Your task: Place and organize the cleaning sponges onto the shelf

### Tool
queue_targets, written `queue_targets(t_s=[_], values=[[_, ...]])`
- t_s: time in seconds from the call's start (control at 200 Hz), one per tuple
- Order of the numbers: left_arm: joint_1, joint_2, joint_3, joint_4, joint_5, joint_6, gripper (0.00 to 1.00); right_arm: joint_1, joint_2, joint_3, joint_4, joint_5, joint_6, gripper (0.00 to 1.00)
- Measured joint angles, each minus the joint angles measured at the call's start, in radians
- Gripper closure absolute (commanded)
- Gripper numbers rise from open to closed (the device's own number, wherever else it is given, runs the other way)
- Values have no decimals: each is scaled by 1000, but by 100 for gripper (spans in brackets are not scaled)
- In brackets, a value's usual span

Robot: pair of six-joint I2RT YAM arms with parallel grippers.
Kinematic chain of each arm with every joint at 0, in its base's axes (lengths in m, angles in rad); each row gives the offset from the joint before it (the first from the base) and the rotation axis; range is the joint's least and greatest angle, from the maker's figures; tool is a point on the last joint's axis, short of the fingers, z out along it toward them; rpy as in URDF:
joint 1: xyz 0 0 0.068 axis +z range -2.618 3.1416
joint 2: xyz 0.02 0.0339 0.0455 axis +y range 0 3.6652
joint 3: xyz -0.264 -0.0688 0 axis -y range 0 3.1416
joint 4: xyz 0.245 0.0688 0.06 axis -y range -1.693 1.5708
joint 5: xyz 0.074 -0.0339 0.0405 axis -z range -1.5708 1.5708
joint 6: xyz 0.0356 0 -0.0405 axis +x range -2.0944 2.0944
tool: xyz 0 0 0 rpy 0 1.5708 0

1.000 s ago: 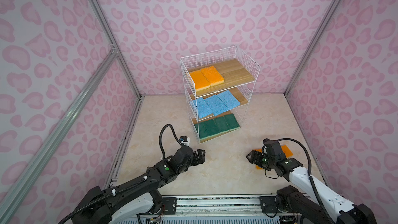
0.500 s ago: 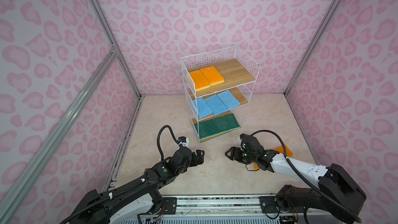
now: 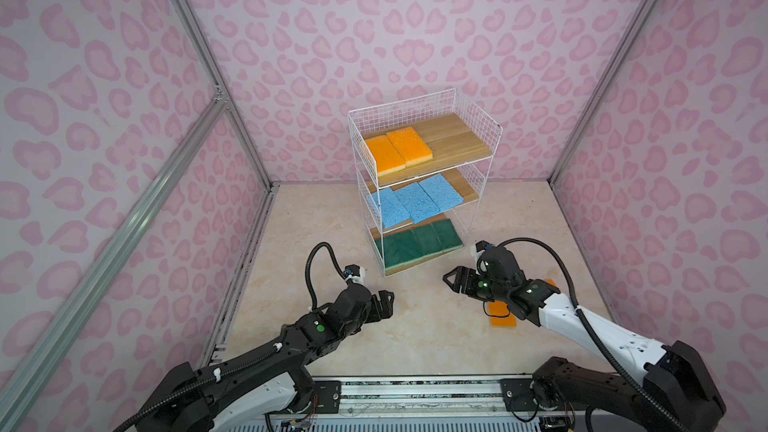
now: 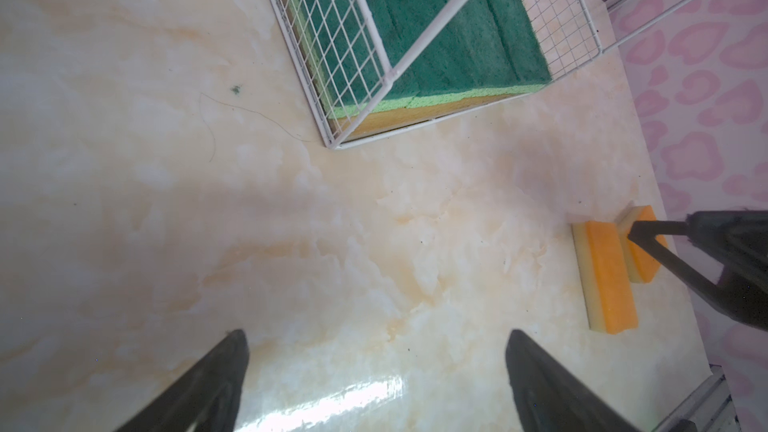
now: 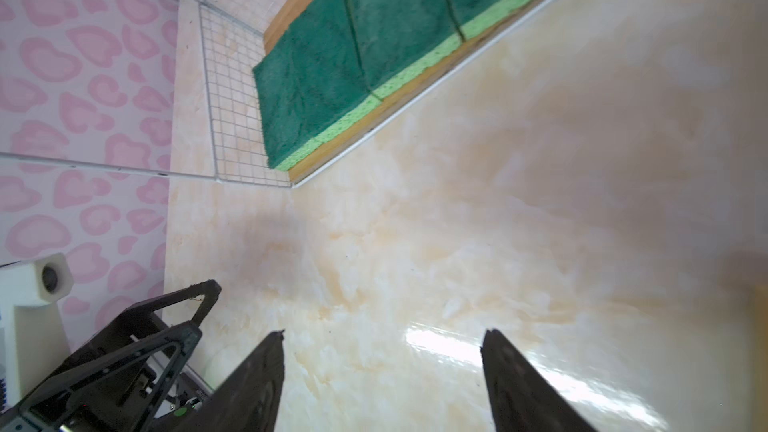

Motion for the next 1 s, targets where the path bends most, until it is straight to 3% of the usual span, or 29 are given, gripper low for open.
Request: queue_targets(t_s=[0.155,0.29,0.385,0.53,0.665,0.815,1.0], values=[[0,30,26,14,3,1,2,-63,-124,-55,-142,39,-33,24],[0,38,30,21,10,8,3,-191,-217,-122,-223,76,-59,24],[0,40,30,22,16,8,2,-261,-226,-168,-245,71,-80,24],[0,27,24,21,18,7,2,-278,-187,-237,-190,27,-92,24],[0,6,13,21,16,3,2,-235,-168,-291,-84,37,-55,25],[0,6,11,21,16,2,2,-132,-159,-322,29,84,10,26],[0,16,11,21,17,0,2,-4,-97,-327,174,60,105,26]])
